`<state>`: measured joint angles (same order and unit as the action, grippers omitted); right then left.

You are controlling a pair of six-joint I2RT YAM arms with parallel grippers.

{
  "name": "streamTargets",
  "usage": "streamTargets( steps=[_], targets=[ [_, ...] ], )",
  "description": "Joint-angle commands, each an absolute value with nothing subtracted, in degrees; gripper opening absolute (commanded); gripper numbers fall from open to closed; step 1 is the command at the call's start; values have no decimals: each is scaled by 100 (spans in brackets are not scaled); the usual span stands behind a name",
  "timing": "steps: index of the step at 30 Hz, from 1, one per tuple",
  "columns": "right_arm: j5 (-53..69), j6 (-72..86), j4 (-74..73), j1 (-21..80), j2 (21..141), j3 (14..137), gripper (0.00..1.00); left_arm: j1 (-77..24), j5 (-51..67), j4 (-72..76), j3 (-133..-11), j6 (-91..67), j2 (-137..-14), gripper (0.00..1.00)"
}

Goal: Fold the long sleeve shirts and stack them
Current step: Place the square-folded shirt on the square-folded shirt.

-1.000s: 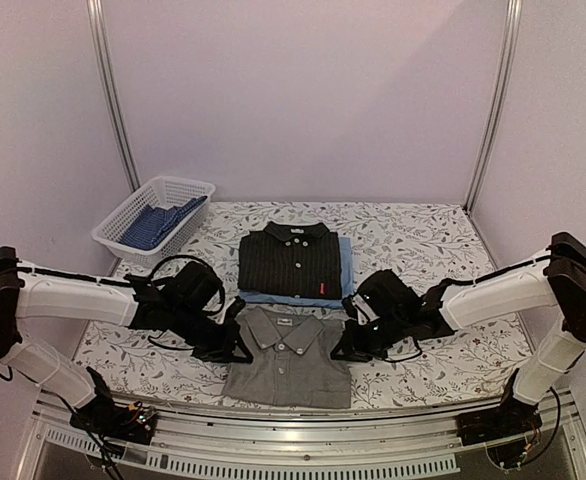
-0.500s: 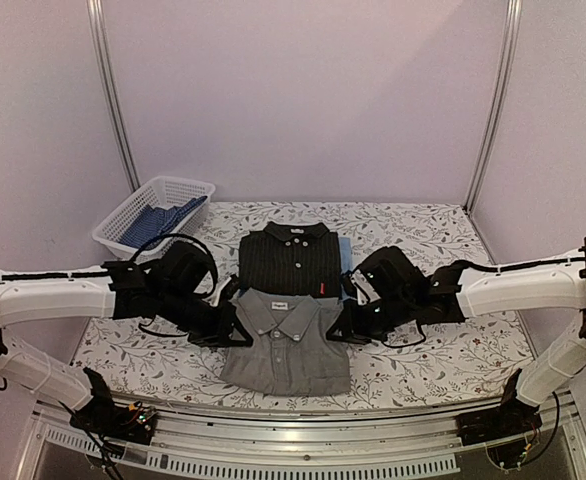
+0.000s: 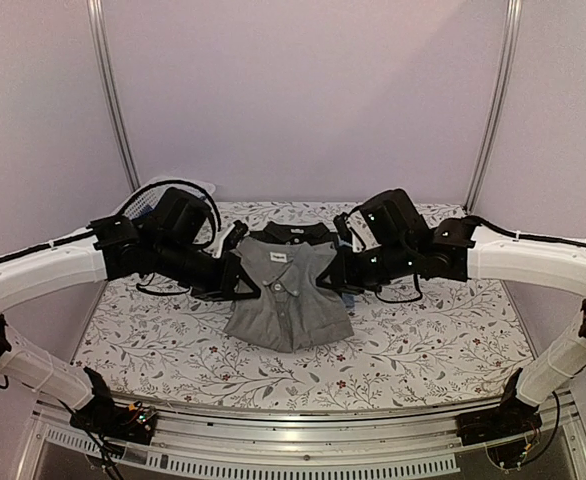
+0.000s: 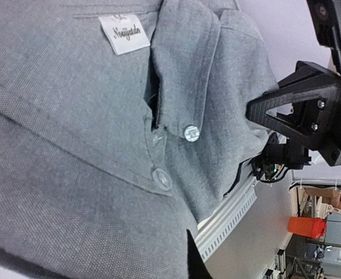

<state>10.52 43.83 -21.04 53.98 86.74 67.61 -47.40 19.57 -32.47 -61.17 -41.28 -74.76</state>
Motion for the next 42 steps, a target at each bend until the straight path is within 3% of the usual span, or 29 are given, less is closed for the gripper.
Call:
streamTargets(
  steps=[1, 15, 26, 29, 30, 33, 36, 42],
  targets=[
    [1035, 3809, -2215, 4993, 8954, 7381, 0, -4309, 1901, -3292, -6679, -3601, -7822, 0],
    [1585, 2964, -2130, 3731, 10569, 8993, 0, -3125, 2349, -2838, -8364, -2891, -9916, 0],
    [1896, 2927, -1978, 3320, 11591, 9158, 0, -2551, 2436, -2619, -8473, -2904, -11238, 1],
    [1858, 2919, -1980, 3186, 11791, 9139, 4, -2471, 2332, -2668, -8523, -2893, -11524, 11],
    [1659, 2905, -2037, 3106, 11780, 9057, 16, -2414, 2184, -2786, -8605, -2875, -11610, 21],
    [1307, 2819, -2225, 3104, 11550, 9001, 28, -2347, 2040, -2846, -8620, -2844, -11485, 34],
    [1002, 2723, -2508, 3114, 11242, 9035, 36, -2326, 1986, -2938, -8667, -2770, -11300, 39],
    [599, 2686, -2680, 3482, 10608, 9035, 37, -2327, 1639, -3075, -8558, -2729, -10932, 44]
  ],
)
